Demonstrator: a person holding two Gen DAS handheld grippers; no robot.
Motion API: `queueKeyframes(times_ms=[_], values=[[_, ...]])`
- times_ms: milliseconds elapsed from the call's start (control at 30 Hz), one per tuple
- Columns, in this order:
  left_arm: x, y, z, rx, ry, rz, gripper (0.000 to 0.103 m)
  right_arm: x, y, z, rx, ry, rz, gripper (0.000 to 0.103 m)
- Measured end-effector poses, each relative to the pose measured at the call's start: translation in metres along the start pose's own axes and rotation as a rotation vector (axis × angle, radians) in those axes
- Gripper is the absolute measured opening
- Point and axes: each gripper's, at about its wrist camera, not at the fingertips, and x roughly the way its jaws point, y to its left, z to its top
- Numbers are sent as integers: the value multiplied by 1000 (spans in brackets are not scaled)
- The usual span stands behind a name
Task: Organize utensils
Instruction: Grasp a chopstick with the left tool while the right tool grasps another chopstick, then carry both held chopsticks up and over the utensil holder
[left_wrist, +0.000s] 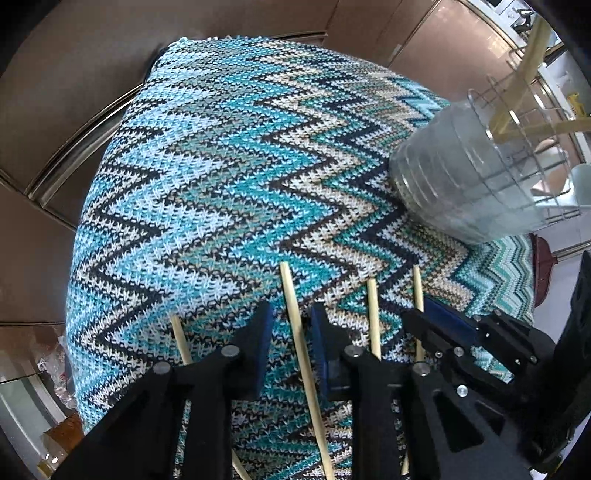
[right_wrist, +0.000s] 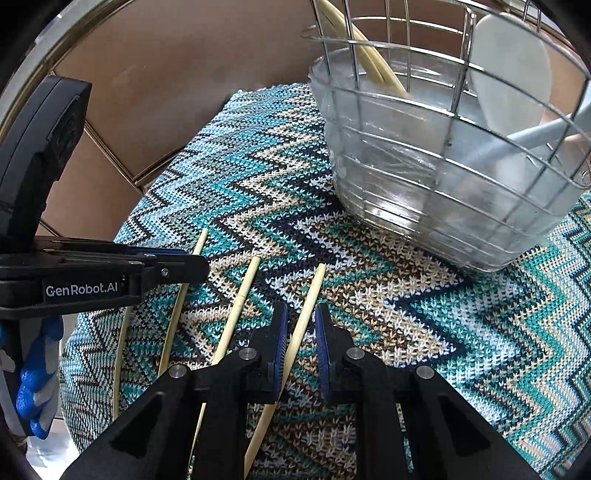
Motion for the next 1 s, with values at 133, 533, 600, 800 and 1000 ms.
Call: queueKeyframes(times_ms=[133,533,600,800,1000], values=[[2,-5,2,5,-1,35,12,3,-1,4,10,5,4,10],[-44,-25,-22,14,-118,-4,5,-53,-8,-14,38,-100,77,5],[-60,-30,-31,26,-155,-13,5,-71,-5,-19,32,-143,98,5],[-101,-33,-56,48,-250,-38,5,-123,6,-39,4,-271,99,5],[-137,-32,-88,52,-330,-79,5,-175,18,-68,-10,-378,81,5]])
